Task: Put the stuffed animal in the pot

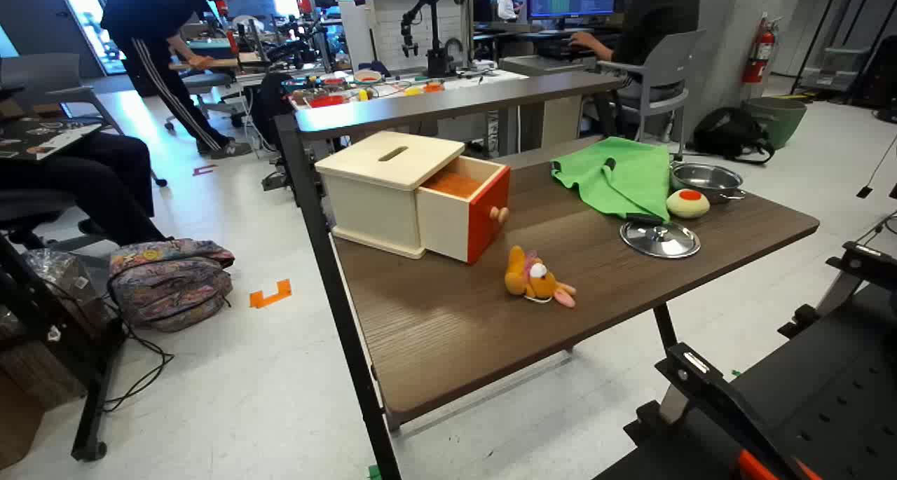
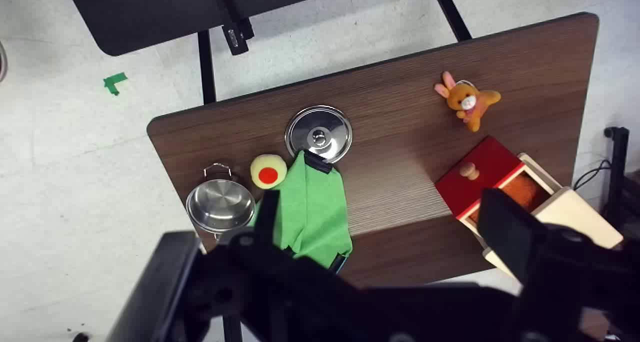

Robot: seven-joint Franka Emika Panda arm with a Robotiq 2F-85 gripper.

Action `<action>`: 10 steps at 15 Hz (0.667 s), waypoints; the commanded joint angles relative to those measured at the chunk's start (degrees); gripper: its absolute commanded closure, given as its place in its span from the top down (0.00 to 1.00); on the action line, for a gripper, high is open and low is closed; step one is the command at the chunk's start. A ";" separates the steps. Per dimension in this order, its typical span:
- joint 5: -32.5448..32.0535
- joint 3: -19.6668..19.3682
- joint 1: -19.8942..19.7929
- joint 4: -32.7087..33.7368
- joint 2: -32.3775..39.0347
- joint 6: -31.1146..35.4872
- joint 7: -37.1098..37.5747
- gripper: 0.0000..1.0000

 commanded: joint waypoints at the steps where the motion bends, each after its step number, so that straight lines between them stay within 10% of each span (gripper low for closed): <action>1: 0.24 0.30 -0.32 0.12 0.00 -0.18 -0.20 1.00; 10: 0.37 4.08 0.66 0.26 5.47 5.27 4.46 1.00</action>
